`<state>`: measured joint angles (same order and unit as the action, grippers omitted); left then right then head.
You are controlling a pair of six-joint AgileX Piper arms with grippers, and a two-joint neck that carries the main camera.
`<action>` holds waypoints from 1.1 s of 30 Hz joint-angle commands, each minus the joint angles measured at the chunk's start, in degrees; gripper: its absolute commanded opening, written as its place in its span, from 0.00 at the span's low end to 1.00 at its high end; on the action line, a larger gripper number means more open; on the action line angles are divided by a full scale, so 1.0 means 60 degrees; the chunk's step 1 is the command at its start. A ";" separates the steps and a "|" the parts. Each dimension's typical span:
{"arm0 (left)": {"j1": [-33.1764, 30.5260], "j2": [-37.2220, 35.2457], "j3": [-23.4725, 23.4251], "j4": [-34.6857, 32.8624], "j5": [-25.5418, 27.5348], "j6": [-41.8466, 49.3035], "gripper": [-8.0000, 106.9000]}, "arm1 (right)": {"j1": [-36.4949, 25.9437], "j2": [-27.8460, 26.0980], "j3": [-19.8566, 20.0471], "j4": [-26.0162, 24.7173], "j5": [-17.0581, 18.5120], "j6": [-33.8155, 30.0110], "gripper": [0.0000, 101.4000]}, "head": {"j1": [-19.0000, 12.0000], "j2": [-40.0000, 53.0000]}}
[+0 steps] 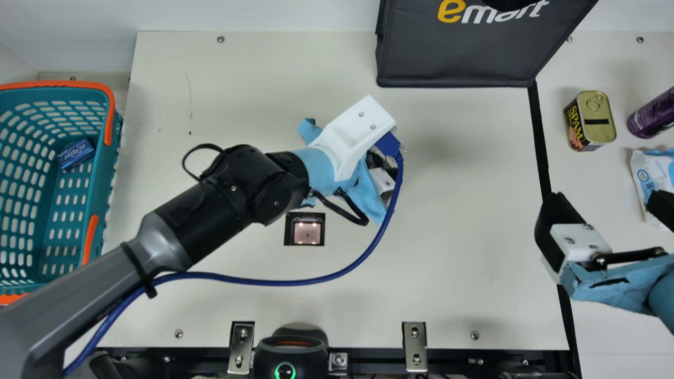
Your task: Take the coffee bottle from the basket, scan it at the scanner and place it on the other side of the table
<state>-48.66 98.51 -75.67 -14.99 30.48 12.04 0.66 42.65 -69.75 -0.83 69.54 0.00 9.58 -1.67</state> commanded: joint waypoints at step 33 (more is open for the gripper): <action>0.2246 -0.3105 0.2587 -0.1437 -0.0755 -0.1504 0.85 | 0.0000 0.0000 0.0000 0.0000 0.0000 0.0000 0.94 | -0.0276 0.0015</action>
<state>-36.78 83.11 -61.41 -23.62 25.52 2.21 0.66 42.65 -69.75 -0.83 69.54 0.00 9.58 -1.76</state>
